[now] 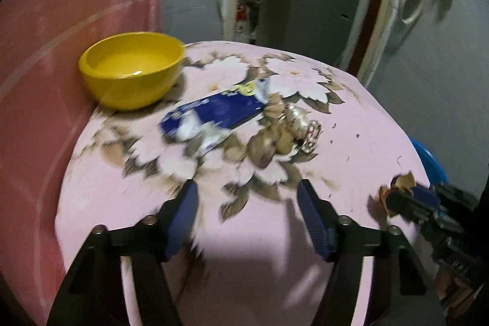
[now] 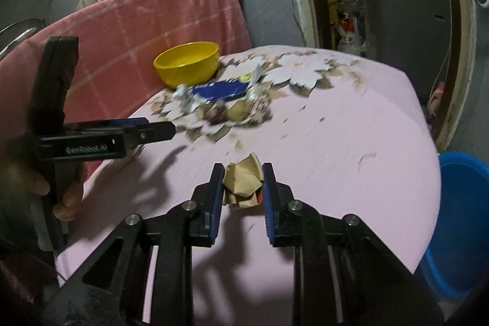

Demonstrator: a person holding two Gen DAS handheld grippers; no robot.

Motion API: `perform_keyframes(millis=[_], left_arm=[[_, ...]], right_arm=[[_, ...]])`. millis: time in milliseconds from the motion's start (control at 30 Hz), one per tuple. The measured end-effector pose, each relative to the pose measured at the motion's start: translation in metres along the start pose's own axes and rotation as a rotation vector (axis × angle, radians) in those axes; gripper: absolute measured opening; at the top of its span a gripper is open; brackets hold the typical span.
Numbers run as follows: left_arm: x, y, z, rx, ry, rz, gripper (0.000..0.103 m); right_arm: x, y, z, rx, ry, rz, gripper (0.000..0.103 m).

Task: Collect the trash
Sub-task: 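Grasp the tan crumpled wrapper with the right tool, then grasp the brown shell with the left tool while the right tool holds the tan wrapper, then carry both items over the blue basin and open both tools to drop them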

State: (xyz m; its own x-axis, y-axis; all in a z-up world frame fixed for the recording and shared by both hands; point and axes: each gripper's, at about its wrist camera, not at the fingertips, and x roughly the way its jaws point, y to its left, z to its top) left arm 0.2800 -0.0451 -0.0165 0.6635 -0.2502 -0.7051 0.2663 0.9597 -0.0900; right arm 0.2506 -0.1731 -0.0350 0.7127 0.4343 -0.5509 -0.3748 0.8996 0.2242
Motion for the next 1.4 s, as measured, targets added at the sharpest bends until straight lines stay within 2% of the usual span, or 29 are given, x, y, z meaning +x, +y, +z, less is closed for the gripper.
perform_keyframes(millis=[133,300,400,500,567,800,867,1000,1233,1400], left_arm=[[0.024,-0.015,0.012,0.085,0.015,-0.002,0.041],[0.047,-0.025,0.02,0.152,0.03,0.022,0.03],[0.056,-0.022,0.023,0.144,0.042,0.03,0.023],[0.058,-0.015,0.024,0.118,0.051,0.013,0.021],[0.058,-0.013,0.025,0.107,0.051,0.021,0.014],[0.044,-0.01,0.022,0.042,0.035,0.007,0.014],[0.029,-0.015,0.019,0.032,-0.009,-0.009,0.014],[-0.012,-0.03,0.019,0.034,-0.159,-0.051,0.014],[-0.065,-0.08,0.038,0.064,-0.412,-0.13,0.014],[-0.092,-0.13,0.051,0.119,-0.554,-0.194,0.014]], right_arm=[[0.006,-0.016,0.015,0.011,-0.019,-0.027,0.033],[0.012,-0.033,0.025,0.037,-0.035,-0.025,0.033],[0.015,-0.037,0.027,0.045,-0.036,-0.017,0.033],[0.019,-0.039,0.027,0.055,-0.032,-0.005,0.033],[0.022,-0.041,0.026,0.064,-0.028,0.001,0.033],[0.015,-0.041,0.026,0.072,-0.042,0.002,0.033],[0.007,-0.039,0.025,0.068,-0.064,0.002,0.033],[-0.017,-0.037,0.028,0.049,-0.145,-0.011,0.033],[-0.085,-0.043,0.038,0.041,-0.375,-0.056,0.033],[-0.137,-0.054,0.038,0.039,-0.519,-0.141,0.034]])
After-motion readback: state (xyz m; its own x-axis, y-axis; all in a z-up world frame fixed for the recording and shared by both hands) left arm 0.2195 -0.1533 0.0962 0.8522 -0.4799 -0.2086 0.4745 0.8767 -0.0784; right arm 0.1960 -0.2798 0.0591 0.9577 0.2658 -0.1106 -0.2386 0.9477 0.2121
